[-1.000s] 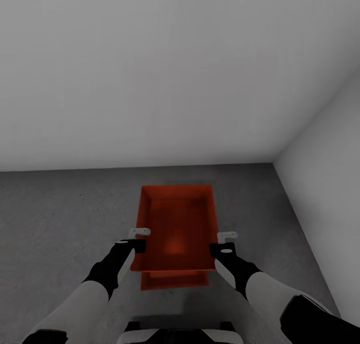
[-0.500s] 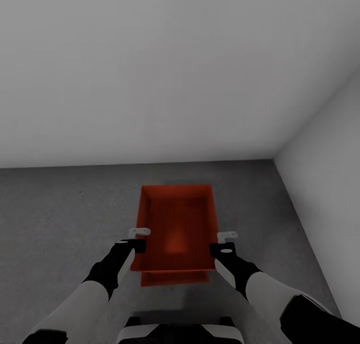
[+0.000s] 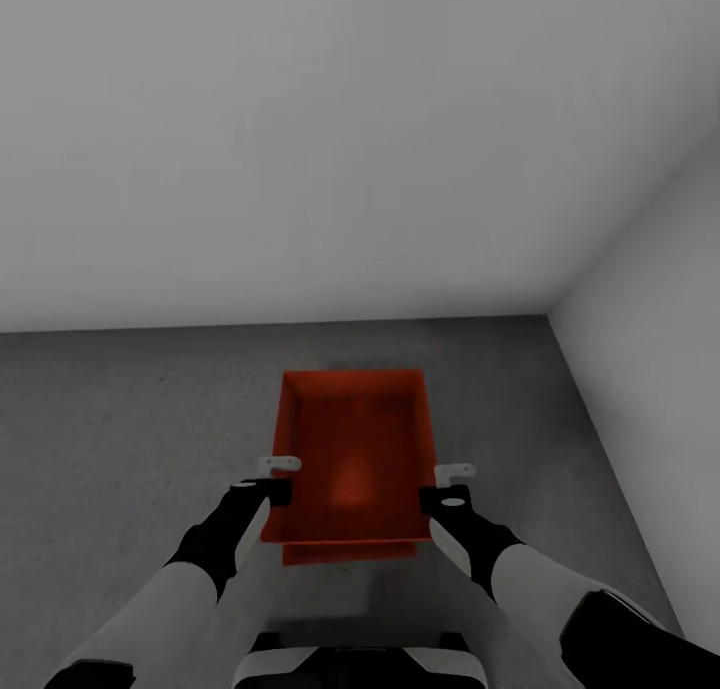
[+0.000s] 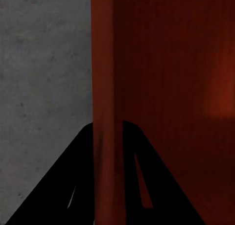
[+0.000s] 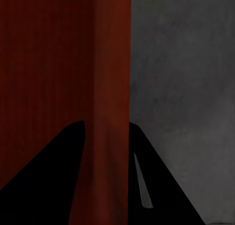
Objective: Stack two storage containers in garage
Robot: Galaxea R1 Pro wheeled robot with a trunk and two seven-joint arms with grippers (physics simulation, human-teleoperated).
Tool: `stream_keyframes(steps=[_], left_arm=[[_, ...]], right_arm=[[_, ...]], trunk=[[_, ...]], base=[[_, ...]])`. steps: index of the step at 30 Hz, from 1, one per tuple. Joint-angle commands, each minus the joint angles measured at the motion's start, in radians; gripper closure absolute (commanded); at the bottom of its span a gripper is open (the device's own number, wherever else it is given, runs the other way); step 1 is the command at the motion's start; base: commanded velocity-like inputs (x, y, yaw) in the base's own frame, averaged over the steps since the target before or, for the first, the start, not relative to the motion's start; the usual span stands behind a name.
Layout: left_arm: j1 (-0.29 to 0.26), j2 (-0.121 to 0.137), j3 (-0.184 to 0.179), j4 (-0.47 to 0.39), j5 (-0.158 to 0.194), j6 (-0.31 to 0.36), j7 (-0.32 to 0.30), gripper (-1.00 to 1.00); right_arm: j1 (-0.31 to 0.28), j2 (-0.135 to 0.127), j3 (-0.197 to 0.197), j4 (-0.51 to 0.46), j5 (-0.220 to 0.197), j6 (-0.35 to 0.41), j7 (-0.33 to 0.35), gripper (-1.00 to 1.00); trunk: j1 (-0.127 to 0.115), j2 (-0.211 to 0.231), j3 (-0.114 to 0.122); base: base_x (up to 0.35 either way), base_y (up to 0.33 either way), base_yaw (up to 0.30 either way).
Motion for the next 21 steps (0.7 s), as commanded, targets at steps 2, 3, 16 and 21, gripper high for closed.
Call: stream_keyframes(steps=[2, 3, 16, 21], left_arm=[[0.001, -0.011, -0.012, 0.02, 0.039, 0.003, 0.008, 1.0], [0.0, -0.011, -0.012, 0.02, 0.039, 0.003, 0.007, 1.0], [0.0, -0.011, -0.012, 0.02, 0.037, 0.002, 0.005, 1.0], [0.0, -0.011, -0.012, 0.021, 0.037, 0.002, 0.005, 1.0]], right_arm=[[-0.002, 0.0, -0.017, -0.004, 0.027, 0.007, -0.075, 1.0], [-0.002, 0.0, -0.017, -0.004, 0.027, 0.007, -0.076, 1.0], [-0.002, 0.0, -0.017, -0.004, 0.027, 0.006, -0.076, 1.0], [-0.002, 0.0, -0.017, -0.004, 0.027, 0.005, -0.076, 1.0]], trunk=[[0.0, -0.001, -0.001], [0.0, -0.001, -0.001], [0.0, -0.001, -0.001], [0.0, -0.001, -0.001]], base=[[-0.298, 0.0, 0.0], [-0.322, 0.0, 0.0], [-0.174, 0.0, 0.0], [-0.004, 0.0, 0.0]])
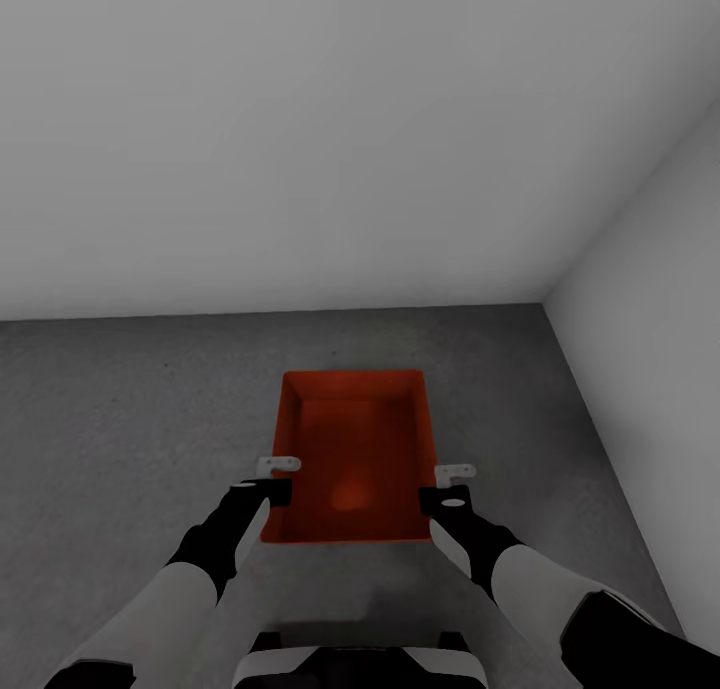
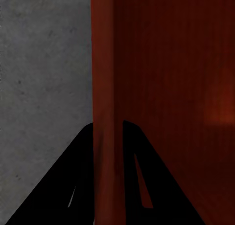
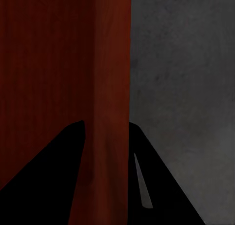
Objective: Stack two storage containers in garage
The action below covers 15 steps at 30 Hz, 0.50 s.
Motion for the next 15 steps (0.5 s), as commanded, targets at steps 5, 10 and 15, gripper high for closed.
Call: stream_keyframes(steps=[5, 10, 15], left_arm=[[0.0, -0.011, -0.012, 0.018, 0.037, 0.005, 0.005, 1.0], [0.0, -0.011, -0.012, 0.018, 0.037, 0.005, 0.005, 1.0], [0.001, -0.011, -0.012, 0.017, 0.037, 0.005, 0.005, 1.0]], right_arm=[[-0.003, 0.0, -0.017, -0.004, 0.027, 0.006, -0.076, 1.0], [-0.003, 0.0, -0.017, -0.004, 0.027, 0.005, -0.078, 1.0], [-0.003, 0.0, -0.017, -0.004, 0.027, 0.005, -0.078, 1.0]], trunk=[[0.0, -0.001, -0.001], [0.0, -0.001, -0.001], [0.0, -0.001, 0.001]], base=[[0.0, 0.0, 0.0], [0.0, 0.0, 0.0], [0.0, 0.0, 0.0]])
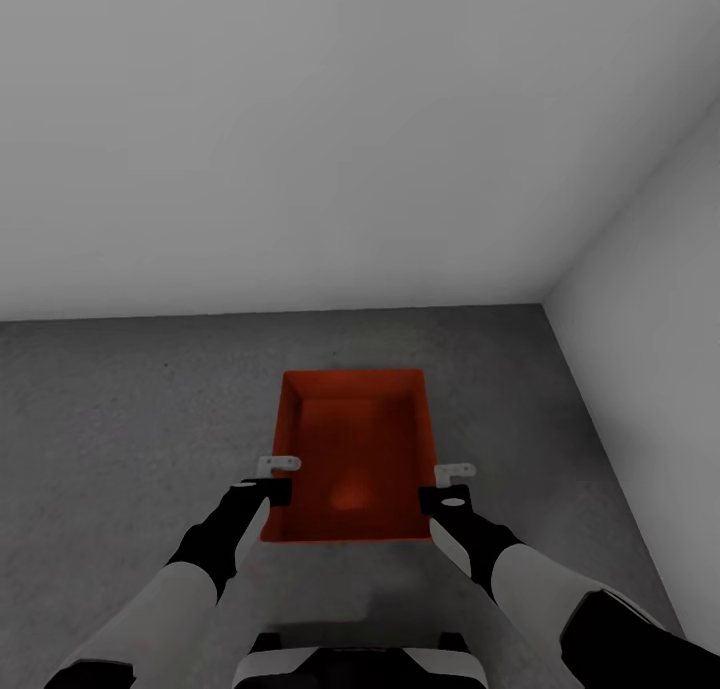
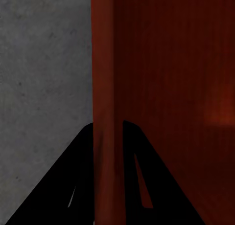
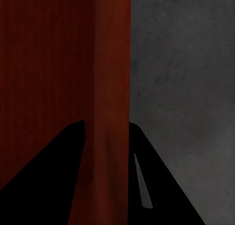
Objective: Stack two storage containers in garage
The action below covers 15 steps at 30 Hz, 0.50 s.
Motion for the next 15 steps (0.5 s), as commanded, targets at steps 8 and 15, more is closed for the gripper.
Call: stream_keyframes(steps=[8, 15], left_arm=[[0.0, -0.011, -0.012, 0.021, 0.037, 0.007, 0.005, 1.0], [0.0, -0.011, -0.012, 0.021, 0.037, 0.006, 0.005, 1.0]], right_arm=[[-0.002, 0.0, -0.017, -0.004, 0.028, 0.006, -0.079, 1.0], [-0.002, 0.0, -0.017, -0.004, 0.028, 0.006, -0.079, 1.0]], trunk=[[0.0, -0.001, 0.01], [0.0, -0.001, 0.02]], base=[[0.0, 0.0, 0.0], [0.0, 0.0, 0.0]])
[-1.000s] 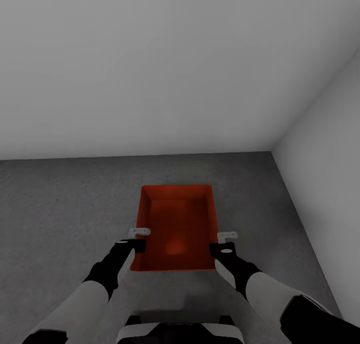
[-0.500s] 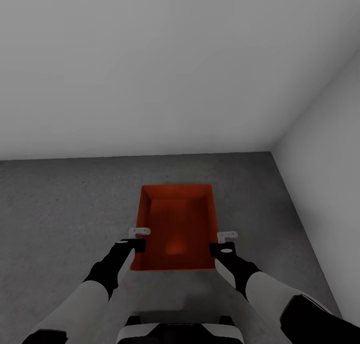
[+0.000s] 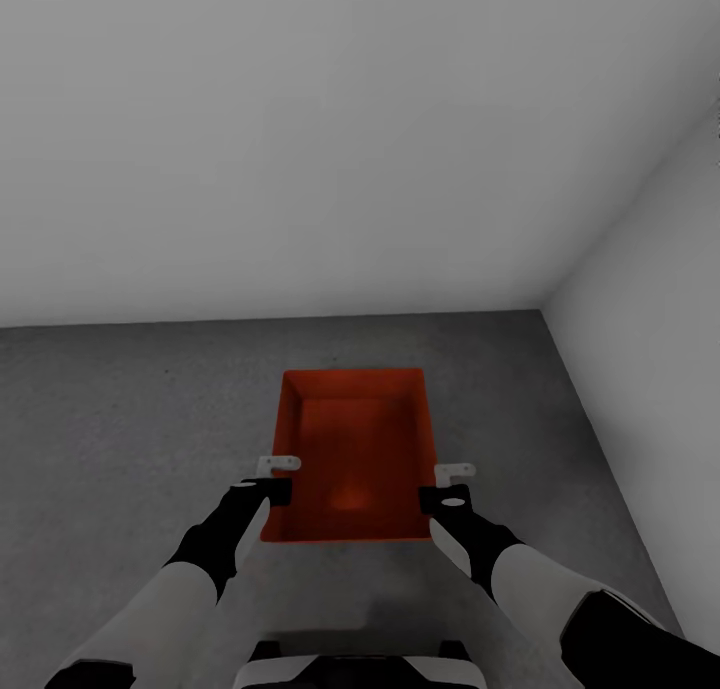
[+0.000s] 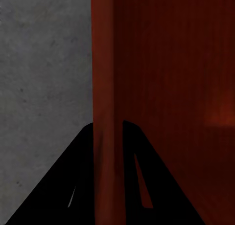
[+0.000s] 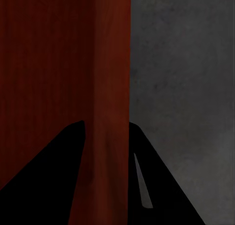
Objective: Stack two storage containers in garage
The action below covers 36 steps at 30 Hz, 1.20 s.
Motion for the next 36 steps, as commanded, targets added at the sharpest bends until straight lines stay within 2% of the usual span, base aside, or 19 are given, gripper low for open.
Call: stream_keyframes(steps=[1, 17, 36], left_arm=[[0.0, -0.012, -0.012, 0.02, 0.037, 0.007, 0.005, 1.0], [0.0, -0.012, -0.012, 0.02, 0.037, 0.007, 0.005, 1.0], [0.001, -0.012, -0.012, 0.019, 0.037, 0.007, 0.005, 1.0]], right_arm=[[-0.002, 0.0, -0.018, -0.004, 0.028, 0.007, -0.078, 1.0], [-0.002, 0.001, -0.018, -0.004, 0.028, 0.006, -0.078, 1.0], [-0.002, 0.0, -0.018, -0.004, 0.028, 0.007, -0.078, 1.0]], trunk=[[0.0, -0.001, 0.001], [0.0, -0.001, 0.015], [0.0, -0.001, 0.016]], base=[[0.0, 0.0, 0.0], [0.0, 0.0, 0.0], [0.0, 0.0, 0.0]])
